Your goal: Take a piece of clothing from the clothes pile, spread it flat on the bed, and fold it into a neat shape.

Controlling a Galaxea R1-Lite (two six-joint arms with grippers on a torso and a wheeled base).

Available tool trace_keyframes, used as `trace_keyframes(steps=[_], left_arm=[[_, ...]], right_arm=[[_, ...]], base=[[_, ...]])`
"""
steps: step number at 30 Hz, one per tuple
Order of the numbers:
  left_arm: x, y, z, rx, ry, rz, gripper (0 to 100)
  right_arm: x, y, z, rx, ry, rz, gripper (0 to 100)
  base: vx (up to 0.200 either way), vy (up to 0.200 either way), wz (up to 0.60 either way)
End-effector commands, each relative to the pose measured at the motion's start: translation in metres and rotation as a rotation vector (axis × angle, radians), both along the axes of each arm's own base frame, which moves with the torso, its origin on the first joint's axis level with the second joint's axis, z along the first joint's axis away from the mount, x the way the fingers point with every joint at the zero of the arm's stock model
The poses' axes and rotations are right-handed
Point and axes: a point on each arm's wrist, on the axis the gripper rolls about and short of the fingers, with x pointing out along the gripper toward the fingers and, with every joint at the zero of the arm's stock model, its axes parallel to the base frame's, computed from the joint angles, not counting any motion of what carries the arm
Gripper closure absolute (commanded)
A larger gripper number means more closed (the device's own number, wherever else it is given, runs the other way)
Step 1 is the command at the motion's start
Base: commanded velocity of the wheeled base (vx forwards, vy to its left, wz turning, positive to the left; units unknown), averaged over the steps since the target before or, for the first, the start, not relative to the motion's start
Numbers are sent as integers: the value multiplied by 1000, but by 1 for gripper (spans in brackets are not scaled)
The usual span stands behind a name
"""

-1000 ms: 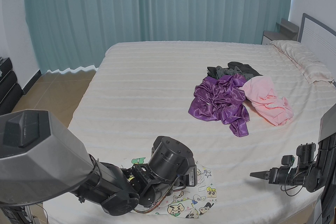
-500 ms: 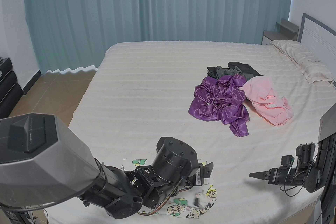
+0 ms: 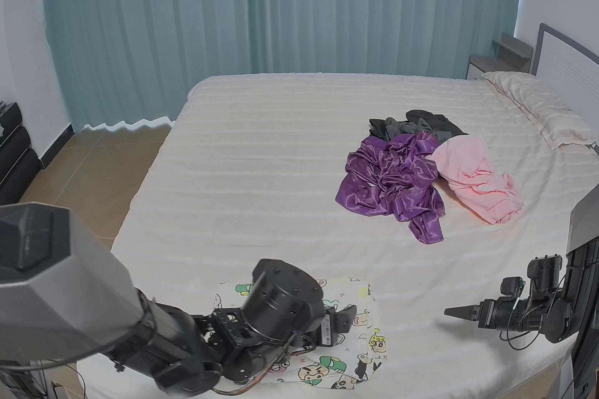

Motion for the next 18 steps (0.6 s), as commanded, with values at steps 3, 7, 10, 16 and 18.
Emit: trace_keyframes(steps=[3, 7, 10, 16, 18], left_arm=[[-35, 81, 34, -42, -34, 89, 0], [-57, 114, 33, -43, -31, 128, 0], [-63, 128, 41, -87, -55, 172, 0], [-71, 139, 41, -122, -49, 207, 0], [-73, 144, 36, -114, -29, 219, 0]], right_arm=[[-5, 0, -1, 4, 21, -2, 0], [-4, 0, 0, 4, 16, -2, 0], [-3, 1, 3, 2, -7, 2, 0], [-1, 14, 4, -17, -37, 46, 0], [0, 21, 6, -32, -44, 50, 0]], base=[[0, 0, 0], [0, 0, 0], [0, 0, 0], [0, 0, 0], [0, 0, 0]])
